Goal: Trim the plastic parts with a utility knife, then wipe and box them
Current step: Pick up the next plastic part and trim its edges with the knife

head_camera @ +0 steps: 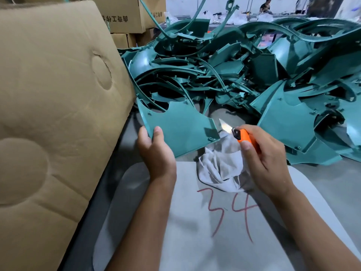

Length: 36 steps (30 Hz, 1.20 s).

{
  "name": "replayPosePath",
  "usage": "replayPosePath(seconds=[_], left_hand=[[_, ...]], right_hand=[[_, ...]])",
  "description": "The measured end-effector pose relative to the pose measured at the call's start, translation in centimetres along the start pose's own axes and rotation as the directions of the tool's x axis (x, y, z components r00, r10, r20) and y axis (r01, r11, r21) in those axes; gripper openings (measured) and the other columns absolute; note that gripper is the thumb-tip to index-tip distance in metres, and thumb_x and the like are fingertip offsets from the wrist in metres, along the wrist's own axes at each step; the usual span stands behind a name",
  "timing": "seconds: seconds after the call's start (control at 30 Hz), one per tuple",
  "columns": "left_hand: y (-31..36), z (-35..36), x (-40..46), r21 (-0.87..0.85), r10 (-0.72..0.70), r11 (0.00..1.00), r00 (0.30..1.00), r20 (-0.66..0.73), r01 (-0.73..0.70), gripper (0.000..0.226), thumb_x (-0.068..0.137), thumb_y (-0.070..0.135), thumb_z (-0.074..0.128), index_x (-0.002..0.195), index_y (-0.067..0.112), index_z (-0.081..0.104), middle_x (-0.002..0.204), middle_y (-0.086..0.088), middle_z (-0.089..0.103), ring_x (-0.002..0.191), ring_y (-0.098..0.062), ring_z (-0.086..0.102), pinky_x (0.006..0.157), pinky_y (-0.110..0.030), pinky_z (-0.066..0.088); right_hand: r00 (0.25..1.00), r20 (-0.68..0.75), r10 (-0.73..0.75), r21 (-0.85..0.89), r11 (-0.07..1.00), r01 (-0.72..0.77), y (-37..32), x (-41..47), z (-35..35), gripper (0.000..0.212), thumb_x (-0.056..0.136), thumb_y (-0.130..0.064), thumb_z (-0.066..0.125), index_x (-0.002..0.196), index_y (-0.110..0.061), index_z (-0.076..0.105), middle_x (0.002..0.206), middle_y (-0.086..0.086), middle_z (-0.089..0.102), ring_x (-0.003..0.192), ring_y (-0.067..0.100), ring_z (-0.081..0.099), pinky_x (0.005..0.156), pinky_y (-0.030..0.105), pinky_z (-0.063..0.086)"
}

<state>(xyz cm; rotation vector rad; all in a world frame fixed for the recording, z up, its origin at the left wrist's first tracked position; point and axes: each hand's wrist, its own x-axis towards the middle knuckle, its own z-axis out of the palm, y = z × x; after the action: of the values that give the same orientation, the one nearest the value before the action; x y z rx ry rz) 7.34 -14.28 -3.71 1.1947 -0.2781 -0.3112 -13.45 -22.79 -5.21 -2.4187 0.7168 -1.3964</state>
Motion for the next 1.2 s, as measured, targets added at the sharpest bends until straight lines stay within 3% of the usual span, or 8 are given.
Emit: replayPosePath(seconds=[0.1, 0.3, 0.4, 0.53, 0.63, 0.77, 0.97, 1.2], left_hand=[[-0.3, 1.0, -1.9, 0.019, 0.056, 0.998, 0.998, -0.041, -0.055, 0.013, 0.1, 0.006, 0.048, 0.101, 0.007, 0.06, 0.109, -0.021, 0.068, 0.1, -0.037, 0.067, 0.093, -0.055, 0.056], [-0.7, 2.6, -5.5, -0.104, 0.011, 0.994, 0.998, -0.06, -0.017, 0.019, 0.104, 0.003, 0.045, 0.108, 0.009, 0.063, 0.105, -0.011, 0.071, 0.092, -0.027, 0.068, 0.084, -0.04, 0.057], [-0.7, 2.9, -7.0, -0.065, 0.048, 0.997, 0.999, -0.014, -0.049, 0.023, 0.104, 0.004, 0.046, 0.097, 0.02, 0.061, 0.092, 0.005, 0.072, 0.082, -0.017, 0.068, 0.075, -0.034, 0.055], [0.4, 2.5, -8.7, 0.022, 0.329, 0.943, 0.941, 0.077, -0.331, 0.016, 0.102, 0.018, 0.044, 0.088, 0.012, 0.051, 0.078, 0.014, 0.065, 0.065, -0.003, 0.058, 0.059, -0.023, 0.046], [0.8, 2.2, -8.4, 0.069, 0.481, 0.863, 0.856, 0.19, -0.5, 0.023, 0.103, 0.024, 0.042, 0.086, 0.009, 0.046, 0.074, 0.002, 0.057, 0.06, -0.007, 0.051, 0.053, -0.034, 0.042], [0.0, 1.6, -3.1, 0.269, 0.401, 0.859, 0.899, 0.175, -0.436, 0.032, 0.106, 0.021, 0.047, 0.078, 0.005, 0.049, 0.061, 0.003, 0.049, 0.056, -0.01, 0.04, 0.06, -0.042, 0.038], [-0.8, 0.0, 1.1, 0.402, 0.329, 0.837, 0.928, 0.173, -0.371, 0.041, 0.108, 0.016, 0.048, 0.068, 0.016, 0.037, 0.06, 0.008, 0.041, 0.053, -0.007, 0.038, 0.054, -0.029, 0.03], [-1.0, -0.1, 1.3, 0.328, 0.243, 0.896, 0.948, 0.206, -0.301, 0.04, 0.109, 0.019, 0.044, 0.07, 0.017, 0.042, 0.064, 0.006, 0.047, 0.056, -0.008, 0.039, 0.056, -0.03, 0.033]], right_hand=[[0.992, -0.122, 0.029, 0.042, 0.999, -0.024, 0.0, 0.0, -0.3, 0.046, 0.11, -0.044, 0.035, 0.088, -0.01, 0.056, 0.072, 0.0, 0.046, 0.064, 0.016, 0.046, 0.058, 0.031, 0.035], [0.957, -0.207, 0.205, 0.241, 0.958, -0.153, 0.7, 0.0, -0.8, 0.077, 0.11, -0.059, 0.028, 0.069, 0.004, 0.045, 0.062, 0.017, 0.039, 0.057, 0.033, 0.036, 0.053, 0.043, 0.026], [0.928, -0.224, 0.298, 0.361, 0.91, -0.205, 0.2, 0.2, -0.9, 0.081, 0.11, -0.056, 0.023, 0.068, 0.011, 0.041, 0.061, 0.022, 0.036, 0.056, 0.032, 0.031, 0.053, 0.036, 0.025], [0.877, -0.238, 0.418, 0.469, 0.84, -0.273, 0.1, 0.3, -1.2, 0.076, 0.103, -0.056, 0.023, 0.069, 0.008, 0.047, 0.06, 0.016, 0.041, 0.054, 0.017, 0.037, 0.05, 0.021, 0.032], [0.85, -0.248, 0.465, 0.525, 0.802, -0.286, 0.3, 0.4, -1.3, 0.075, 0.104, -0.055, 0.026, 0.07, 0.008, 0.05, 0.06, -0.001, 0.047, 0.056, 0.01, 0.044, 0.054, 0.016, 0.039], [0.951, -0.175, 0.255, 0.313, 0.93, -0.192, 0.8, 0.0, -1.5, 0.082, 0.108, -0.065, 0.027, 0.067, 0.004, 0.045, 0.057, 0.017, 0.038, 0.052, 0.029, 0.034, 0.049, 0.034, 0.027], [0.996, 0.025, -0.084, -0.043, 0.995, 0.085, -0.4, 0.1, -0.4, 0.05, 0.109, -0.05, 0.034, 0.069, -0.021, 0.042, 0.06, -0.009, 0.035, 0.053, 0.016, 0.037, 0.051, 0.036, 0.029], [0.995, 0.038, -0.093, -0.249, 0.963, 0.099, -1.3, -0.1, -0.6, 0.057, 0.104, -0.054, 0.038, 0.07, -0.013, 0.055, 0.06, -0.003, 0.045, 0.055, 0.02, 0.041, 0.05, 0.04, 0.037]])
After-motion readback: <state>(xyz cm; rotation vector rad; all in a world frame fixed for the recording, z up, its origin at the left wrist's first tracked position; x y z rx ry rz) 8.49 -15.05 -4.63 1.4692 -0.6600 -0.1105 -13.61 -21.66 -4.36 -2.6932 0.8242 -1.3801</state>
